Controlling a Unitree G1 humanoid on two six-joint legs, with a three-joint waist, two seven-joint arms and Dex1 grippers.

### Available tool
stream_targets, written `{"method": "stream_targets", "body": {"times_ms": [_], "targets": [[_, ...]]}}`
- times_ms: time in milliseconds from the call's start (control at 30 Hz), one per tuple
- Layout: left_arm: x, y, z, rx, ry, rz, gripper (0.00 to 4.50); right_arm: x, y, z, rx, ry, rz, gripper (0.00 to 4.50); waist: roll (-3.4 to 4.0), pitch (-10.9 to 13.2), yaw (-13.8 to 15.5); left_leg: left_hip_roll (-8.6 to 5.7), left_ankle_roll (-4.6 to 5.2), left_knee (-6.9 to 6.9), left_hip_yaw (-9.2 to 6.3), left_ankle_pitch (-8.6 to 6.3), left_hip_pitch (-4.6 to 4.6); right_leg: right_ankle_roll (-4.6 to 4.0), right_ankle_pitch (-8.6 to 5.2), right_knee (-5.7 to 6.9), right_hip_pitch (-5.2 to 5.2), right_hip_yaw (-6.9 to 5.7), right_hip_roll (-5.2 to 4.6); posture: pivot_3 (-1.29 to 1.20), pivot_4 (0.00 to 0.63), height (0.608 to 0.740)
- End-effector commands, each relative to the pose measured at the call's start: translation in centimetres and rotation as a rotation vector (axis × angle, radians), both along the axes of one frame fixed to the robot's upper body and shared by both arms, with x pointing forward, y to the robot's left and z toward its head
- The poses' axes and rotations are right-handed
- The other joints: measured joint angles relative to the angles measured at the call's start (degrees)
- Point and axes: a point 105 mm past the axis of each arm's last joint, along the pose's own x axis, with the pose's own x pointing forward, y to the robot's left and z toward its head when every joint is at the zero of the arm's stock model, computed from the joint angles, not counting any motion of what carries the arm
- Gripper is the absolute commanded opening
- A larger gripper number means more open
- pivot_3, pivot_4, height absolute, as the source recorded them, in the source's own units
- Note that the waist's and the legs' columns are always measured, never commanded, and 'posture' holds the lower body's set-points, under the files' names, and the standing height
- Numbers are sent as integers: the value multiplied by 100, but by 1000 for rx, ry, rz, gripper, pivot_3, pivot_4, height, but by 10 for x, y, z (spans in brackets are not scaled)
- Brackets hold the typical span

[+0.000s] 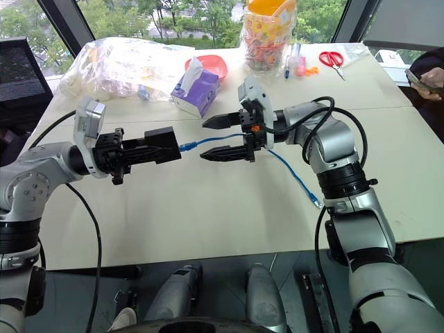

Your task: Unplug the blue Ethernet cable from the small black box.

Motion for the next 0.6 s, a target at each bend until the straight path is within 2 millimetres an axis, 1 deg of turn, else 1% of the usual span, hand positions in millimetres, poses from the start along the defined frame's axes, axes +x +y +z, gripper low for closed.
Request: {"method": "stream_targets", "body": {"times_ms": [33, 167, 367, 600], "targets": [[-2, 0, 18, -42, -54, -10, 513, -7, 10, 6, 13, -23, 45, 3557, 0, 0, -9, 0, 0, 0, 0, 0, 0, 0, 0, 1, -1, 0, 0, 0, 150, 728], [-1, 0, 20, -47, -60, -8, 513, -8, 16, 2, -4, -14, 55, 1591, 0, 0, -8, 1, 0, -1, 0, 0, 0, 2, 1, 2, -2, 0, 0, 0, 150, 728], [-2, -1, 22, -54, -62, -18, 513, -11, 21, 1, -12, 4, 79, 1591, 0, 0, -8, 0, 0, 0, 0, 0, -1, 1, 1, 2, -2, 0, 0, 0, 150, 728], [-4, -4, 20, -53, -59, -32, 513, -16, 23, 1, -16, 29, 107, 1591, 0, 0, -7, 0, 0, 0, 0, 0, -1, 1, 1, 2, -3, 0, 0, 0, 150, 728]]}}
